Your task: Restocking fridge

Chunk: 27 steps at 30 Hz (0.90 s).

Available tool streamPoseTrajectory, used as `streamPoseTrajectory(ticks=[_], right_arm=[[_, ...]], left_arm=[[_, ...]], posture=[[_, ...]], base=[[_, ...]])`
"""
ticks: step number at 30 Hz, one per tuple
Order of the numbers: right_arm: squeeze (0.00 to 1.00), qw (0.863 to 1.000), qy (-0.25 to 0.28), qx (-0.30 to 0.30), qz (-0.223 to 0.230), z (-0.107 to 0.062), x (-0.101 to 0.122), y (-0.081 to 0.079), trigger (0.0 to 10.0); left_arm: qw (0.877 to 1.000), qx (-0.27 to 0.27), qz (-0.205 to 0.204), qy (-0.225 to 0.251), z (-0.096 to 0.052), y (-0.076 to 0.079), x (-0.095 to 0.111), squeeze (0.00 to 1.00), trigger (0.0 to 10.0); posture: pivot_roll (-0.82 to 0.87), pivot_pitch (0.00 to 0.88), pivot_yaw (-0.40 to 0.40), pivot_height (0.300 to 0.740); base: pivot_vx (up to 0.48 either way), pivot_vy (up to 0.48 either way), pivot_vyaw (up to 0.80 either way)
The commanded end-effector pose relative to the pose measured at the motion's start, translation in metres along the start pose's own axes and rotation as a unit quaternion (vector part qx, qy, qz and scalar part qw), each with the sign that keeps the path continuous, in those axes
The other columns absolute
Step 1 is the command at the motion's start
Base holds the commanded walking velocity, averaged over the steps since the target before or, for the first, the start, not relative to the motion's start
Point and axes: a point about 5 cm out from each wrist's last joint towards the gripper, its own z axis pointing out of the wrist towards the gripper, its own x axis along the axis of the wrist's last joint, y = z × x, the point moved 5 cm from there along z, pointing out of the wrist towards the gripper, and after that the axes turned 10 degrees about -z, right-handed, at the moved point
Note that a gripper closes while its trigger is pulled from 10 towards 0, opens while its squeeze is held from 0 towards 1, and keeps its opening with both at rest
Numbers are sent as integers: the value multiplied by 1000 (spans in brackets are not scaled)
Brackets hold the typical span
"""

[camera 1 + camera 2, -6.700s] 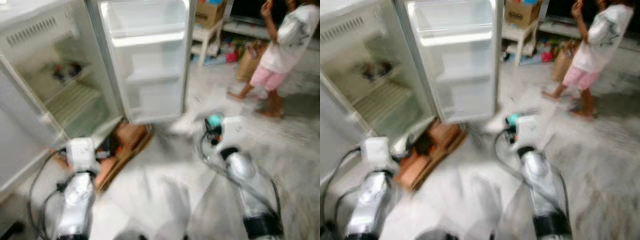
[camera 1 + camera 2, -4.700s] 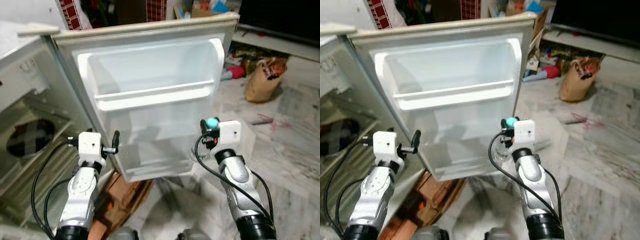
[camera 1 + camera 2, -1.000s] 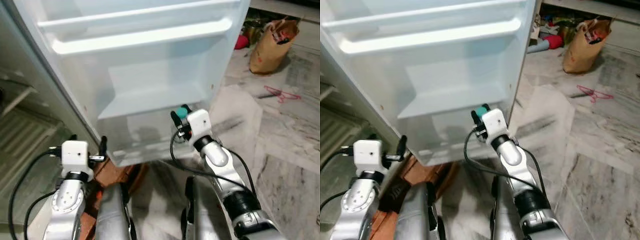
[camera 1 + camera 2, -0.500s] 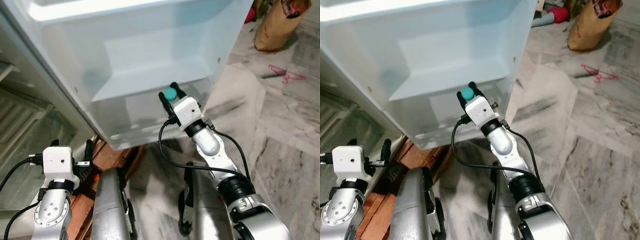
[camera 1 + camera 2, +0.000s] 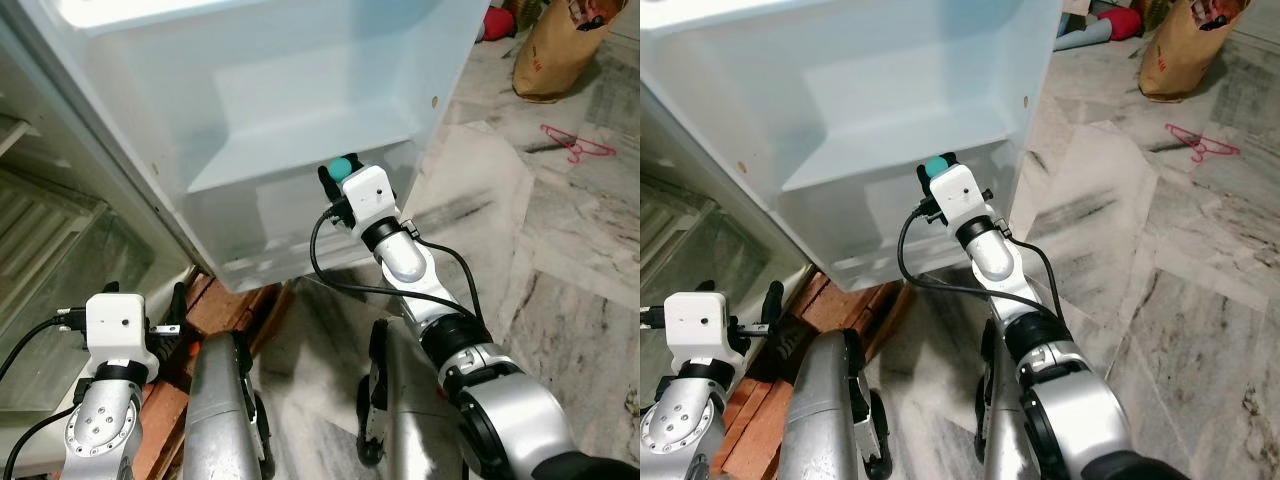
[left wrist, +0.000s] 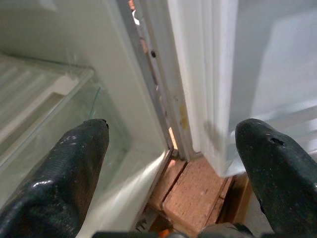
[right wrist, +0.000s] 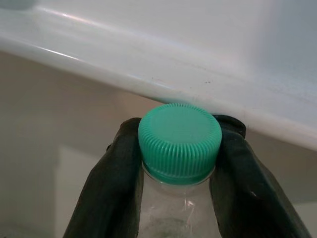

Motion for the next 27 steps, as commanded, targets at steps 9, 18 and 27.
streamPoseTrajectory(ticks=[9,18,27], right_arm=[[0,992,-17,-15,-121,-30,-30,6,10000],[0,988,62,-11,-143,-27,-1,-9,10000],[0,993,-104,-35,-45,-51,-66,-1,10000]], left_arm=[[1000,5,11,-8,-2,-4,-1,0,10000],[1000,6,12,-6,0,-4,0,0,10000],[1000,2,11,-9,2,-2,-1,0,10000]], posture=[[196,296,30,550],[186,296,31,550],[184,295,31,550]], base=[[0,0,0],[0,0,0],[0,0,0]])
